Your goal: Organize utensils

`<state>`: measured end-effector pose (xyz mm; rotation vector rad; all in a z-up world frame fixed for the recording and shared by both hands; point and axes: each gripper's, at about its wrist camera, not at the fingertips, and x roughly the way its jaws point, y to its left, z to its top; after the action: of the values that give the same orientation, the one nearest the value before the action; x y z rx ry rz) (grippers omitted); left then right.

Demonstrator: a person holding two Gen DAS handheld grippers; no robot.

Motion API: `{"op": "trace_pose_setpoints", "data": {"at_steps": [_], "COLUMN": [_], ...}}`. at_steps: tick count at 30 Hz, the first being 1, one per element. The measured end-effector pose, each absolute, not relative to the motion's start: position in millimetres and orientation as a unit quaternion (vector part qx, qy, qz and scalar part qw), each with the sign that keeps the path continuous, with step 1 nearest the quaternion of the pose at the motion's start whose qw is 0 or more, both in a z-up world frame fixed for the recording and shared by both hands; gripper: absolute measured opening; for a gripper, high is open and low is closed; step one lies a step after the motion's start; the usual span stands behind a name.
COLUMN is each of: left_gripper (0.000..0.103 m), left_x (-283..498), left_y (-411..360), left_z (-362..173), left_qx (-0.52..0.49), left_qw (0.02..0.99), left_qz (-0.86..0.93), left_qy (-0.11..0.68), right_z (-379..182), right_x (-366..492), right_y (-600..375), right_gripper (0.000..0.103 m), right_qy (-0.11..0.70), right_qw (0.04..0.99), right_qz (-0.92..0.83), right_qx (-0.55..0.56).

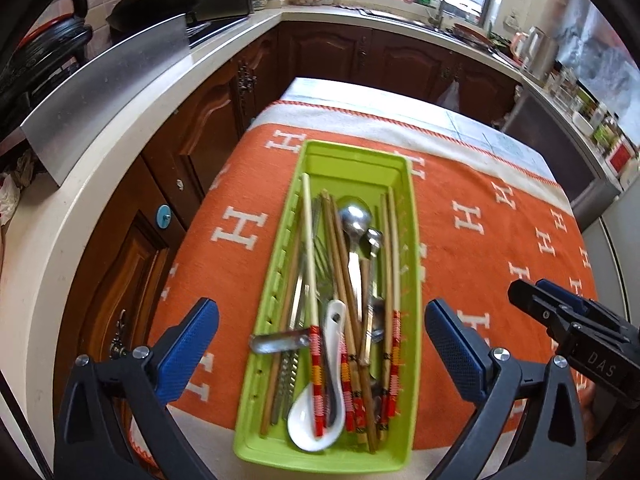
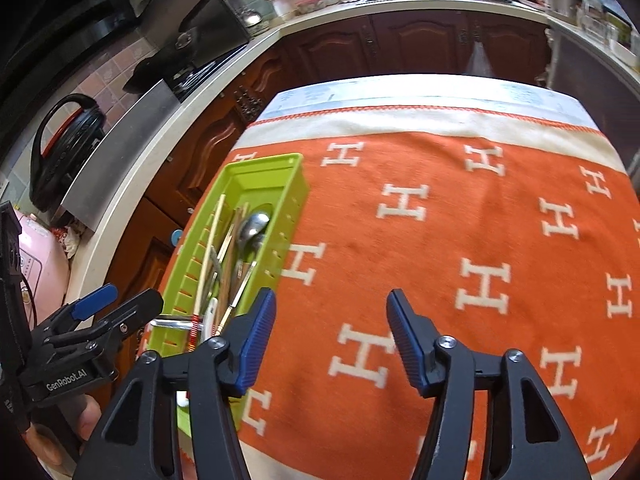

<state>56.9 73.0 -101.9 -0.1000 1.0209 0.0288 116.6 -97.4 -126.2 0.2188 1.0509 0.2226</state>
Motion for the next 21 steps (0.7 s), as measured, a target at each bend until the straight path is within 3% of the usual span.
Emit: {"op": "trace_pose_setpoints", "data": {"at_steps": [11, 21], "left_gripper": [0.102, 0.102], "left_x": [35.4, 23.6], "left_y": [18.9, -24.8], "left_z": [-100.3, -81.1], "left_qx": [-0.019, 0.008], "left_qw": [0.876, 0.884], "left_qz": [-0.035, -0.069], "left_qy": [0.481, 0.463], "right_z": [-122.7, -88.2], "right_x": [59.8, 15.5], "right_y": [-147.8, -176.6], "right_gripper": [0.066, 0.078], "right_qy": [0.488, 0.45], "right_qw": [0.865, 0.888], "right_qz": [0.041, 0.012], "right_qx": [0.109, 0.095]}}
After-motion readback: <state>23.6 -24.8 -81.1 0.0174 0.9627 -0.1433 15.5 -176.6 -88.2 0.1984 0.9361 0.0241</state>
